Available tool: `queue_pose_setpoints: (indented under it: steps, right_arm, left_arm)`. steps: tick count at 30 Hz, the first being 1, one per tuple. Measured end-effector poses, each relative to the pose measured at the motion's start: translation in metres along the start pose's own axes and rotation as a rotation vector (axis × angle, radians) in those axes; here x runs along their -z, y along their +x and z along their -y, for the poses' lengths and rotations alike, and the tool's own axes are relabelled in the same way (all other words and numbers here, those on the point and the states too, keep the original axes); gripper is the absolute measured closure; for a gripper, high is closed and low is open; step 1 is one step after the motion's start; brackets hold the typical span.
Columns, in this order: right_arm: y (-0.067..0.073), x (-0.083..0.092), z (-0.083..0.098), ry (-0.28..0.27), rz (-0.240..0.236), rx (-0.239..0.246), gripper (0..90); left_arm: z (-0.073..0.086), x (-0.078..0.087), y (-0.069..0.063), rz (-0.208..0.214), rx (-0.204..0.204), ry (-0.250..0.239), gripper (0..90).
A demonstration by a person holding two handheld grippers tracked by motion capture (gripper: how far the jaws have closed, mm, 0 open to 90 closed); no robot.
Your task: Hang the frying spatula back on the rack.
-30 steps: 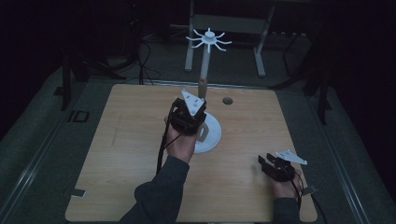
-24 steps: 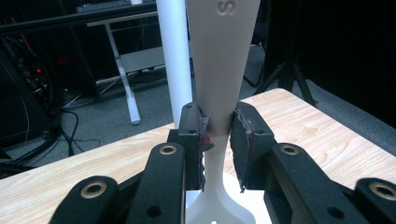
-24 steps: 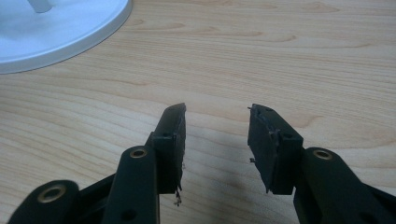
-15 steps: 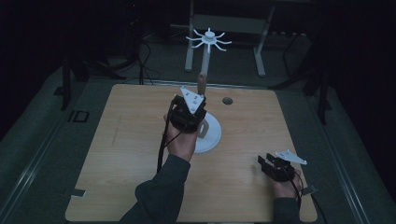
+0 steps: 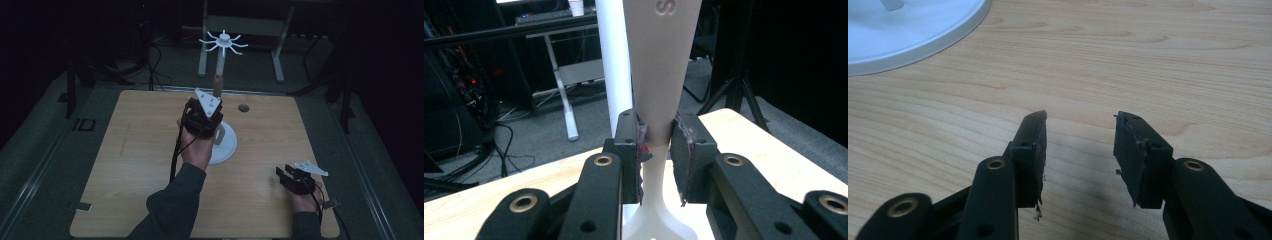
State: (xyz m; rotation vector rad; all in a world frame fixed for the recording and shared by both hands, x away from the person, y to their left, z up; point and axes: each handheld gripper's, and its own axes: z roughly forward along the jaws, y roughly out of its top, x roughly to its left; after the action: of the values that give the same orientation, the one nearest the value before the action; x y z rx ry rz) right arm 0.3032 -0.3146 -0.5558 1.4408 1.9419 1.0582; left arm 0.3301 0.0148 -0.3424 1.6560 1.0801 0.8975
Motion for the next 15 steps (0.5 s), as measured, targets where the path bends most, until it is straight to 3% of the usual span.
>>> queue_pose_setpoints:
  steps: [15]
  right_arm:
    - [0.0,0.0,0.0,0.0,-0.001,-0.001,56.0]
  left_arm:
    - [-0.013,-0.001,0.0,-0.026,-0.011,-0.002,75.0]
